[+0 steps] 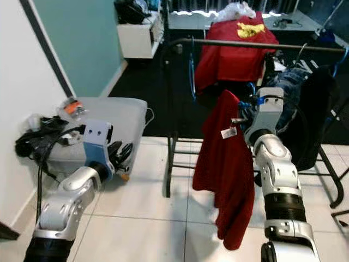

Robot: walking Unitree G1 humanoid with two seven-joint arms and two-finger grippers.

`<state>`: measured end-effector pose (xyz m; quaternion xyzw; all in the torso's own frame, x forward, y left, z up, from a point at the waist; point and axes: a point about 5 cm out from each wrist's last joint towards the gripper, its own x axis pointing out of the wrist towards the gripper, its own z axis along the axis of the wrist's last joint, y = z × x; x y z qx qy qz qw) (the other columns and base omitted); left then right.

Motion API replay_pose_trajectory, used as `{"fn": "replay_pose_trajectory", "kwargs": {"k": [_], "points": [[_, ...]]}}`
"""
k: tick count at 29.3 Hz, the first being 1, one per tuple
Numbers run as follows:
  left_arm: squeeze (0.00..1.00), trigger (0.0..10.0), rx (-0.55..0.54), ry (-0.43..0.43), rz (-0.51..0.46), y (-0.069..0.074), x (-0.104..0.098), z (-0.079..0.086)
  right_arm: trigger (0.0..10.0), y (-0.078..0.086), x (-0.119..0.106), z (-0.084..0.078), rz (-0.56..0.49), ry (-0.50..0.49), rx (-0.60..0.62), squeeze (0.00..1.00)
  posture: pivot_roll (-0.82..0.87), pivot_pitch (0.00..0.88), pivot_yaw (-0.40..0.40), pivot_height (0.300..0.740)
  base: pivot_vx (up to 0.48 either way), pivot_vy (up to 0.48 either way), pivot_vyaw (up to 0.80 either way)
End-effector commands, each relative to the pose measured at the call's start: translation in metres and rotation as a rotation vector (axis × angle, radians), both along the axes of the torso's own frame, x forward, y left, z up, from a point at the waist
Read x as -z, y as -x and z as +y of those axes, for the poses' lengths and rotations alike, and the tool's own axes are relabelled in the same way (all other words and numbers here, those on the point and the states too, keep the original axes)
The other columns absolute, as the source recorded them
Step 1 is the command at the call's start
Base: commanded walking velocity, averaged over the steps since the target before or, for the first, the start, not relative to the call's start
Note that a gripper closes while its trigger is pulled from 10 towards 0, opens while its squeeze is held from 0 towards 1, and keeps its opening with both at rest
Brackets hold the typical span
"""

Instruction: Hang hanger

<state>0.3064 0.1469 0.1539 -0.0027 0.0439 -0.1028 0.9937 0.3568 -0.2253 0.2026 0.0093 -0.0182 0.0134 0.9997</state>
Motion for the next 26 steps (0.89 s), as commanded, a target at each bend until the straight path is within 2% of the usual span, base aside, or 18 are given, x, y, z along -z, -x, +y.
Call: {"fn": "replay_pose_trajectory", "kwargs": {"k": [1, 3, 4, 8, 15, 22, 26], "points": [[0.25, 10.0, -0.012, 0.005, 0.008, 0.001, 0.0, 0.003, 10.0, 0.0, -0.013, 0.003, -0.069, -0.012, -0.02, 0.0, -0.03, 0.042, 0.007, 0.74, 0.334, 0.0, 0.0], [0.25, 10.0, -0.012, 0.005, 0.008, 0.001, 0.0, 0.003, 10.0, 0.0, -0.013, 0.003, -0.069, -0.012, -0.02, 0.0, -0.03, 0.042, 0.007, 0.74, 0.334, 0.0, 0.0], [0.28, 10.0, -0.012, 0.006, 0.007, 0.001, 0.0, 0.003, 10.0, -0.001, -0.013, 0.004, -0.067, -0.024, -0.023, 0.0, -0.02, 0.036, 0.008, 0.74, 0.337, 0.0, -0.49], [0.27, 10.0, -0.013, 0.007, 0.003, 0.0, -0.001, 0.003, 10.0, -0.002, -0.013, 0.004, -0.064, -0.029, -0.032, 0.0, -0.02, 0.034, 0.009, 0.74, 0.34, 0.0, -0.72], [0.26, 10.0, -0.014, 0.007, 0.0, -0.001, -0.001, 0.004, 10.0, -0.001, -0.016, 0.005, -0.079, -0.006, -0.045, 0.0, -0.03, 0.026, 0.01, 0.74, 0.337, 0.0, 0.0], [0.26, 10.0, 0.008, 0.006, 0.004, -0.001, -0.001, 0.0, 10.0, 0.0, -0.021, -0.004, -0.092, -0.015, 0.002, 0.0, -0.03, 0.022, 0.017, 0.74, 0.337, 0.0, 0.0], [0.26, 10.0, 0.015, 0.006, 0.006, -0.001, 0.0, -0.002, 10.0, 0.0, -0.024, -0.01, -0.087, -0.018, 0.024, 0.0, -0.03, 0.025, 0.02, 0.74, 0.337, 0.0, -0.52]]}}
